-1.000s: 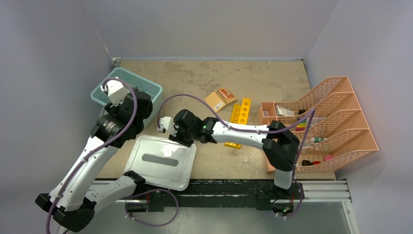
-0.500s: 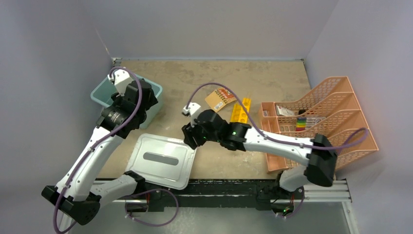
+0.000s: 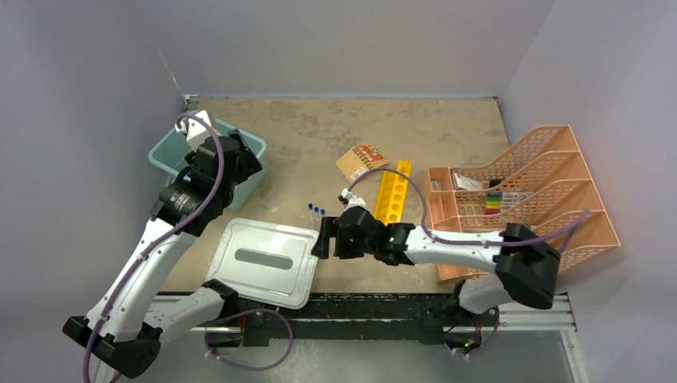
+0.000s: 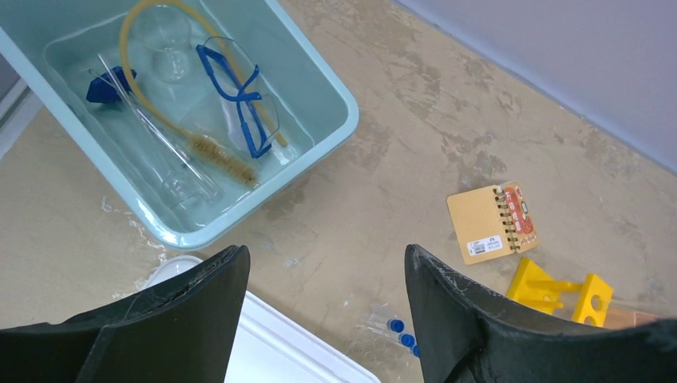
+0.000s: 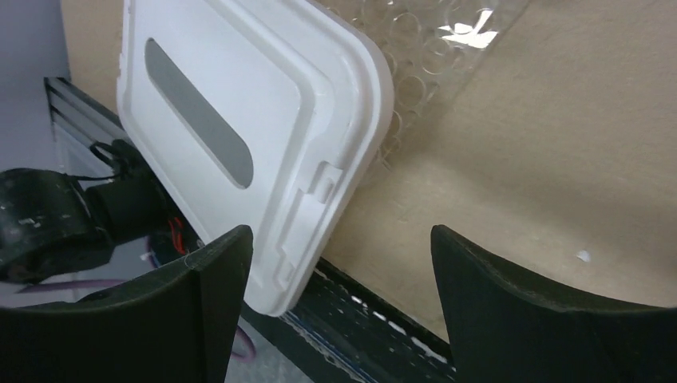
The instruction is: Organize the chemistry lab equipment
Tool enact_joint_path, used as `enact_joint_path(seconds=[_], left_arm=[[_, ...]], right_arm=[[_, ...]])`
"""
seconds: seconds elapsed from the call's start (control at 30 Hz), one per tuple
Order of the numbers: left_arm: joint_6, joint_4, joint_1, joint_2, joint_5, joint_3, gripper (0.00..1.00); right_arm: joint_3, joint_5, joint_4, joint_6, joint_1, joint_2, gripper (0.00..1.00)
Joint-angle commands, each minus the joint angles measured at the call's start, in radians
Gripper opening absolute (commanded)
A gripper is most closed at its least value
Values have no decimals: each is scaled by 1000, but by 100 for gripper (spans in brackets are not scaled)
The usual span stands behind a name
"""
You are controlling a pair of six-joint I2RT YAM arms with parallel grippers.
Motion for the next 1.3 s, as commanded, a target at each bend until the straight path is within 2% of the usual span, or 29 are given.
enact_joint_path(seconds=[0.0,0.1,0.47,0.57,0.73,0.9,1.07,1.27], left_arm=[[31,86,4,-38,22,-35,70],[25,99,4,-41,30,-49,71],[8,113,4,-46,31,-66,71],[7,116,4,-56,21,-76,71],[10,124,4,-65,14,-93,71],[20,124,4,-66,18,-95,71],[34,120,4,-76,6,-93,71],[40,112,4,-89,-10,-71,71]], right_arm=[[-31,-53,292,201,2,85,84],[-65,-50,413,313,9,139,83],[-74,-90,394,570,41,210,72],[-67,-95,387,592,58,228,74],[-19,-88,424,539,74,314,75],[-19,-12,489,504,96,326,64],[-32,40,507,496,123,265,42],[-25,109,442,439,134,122,21]])
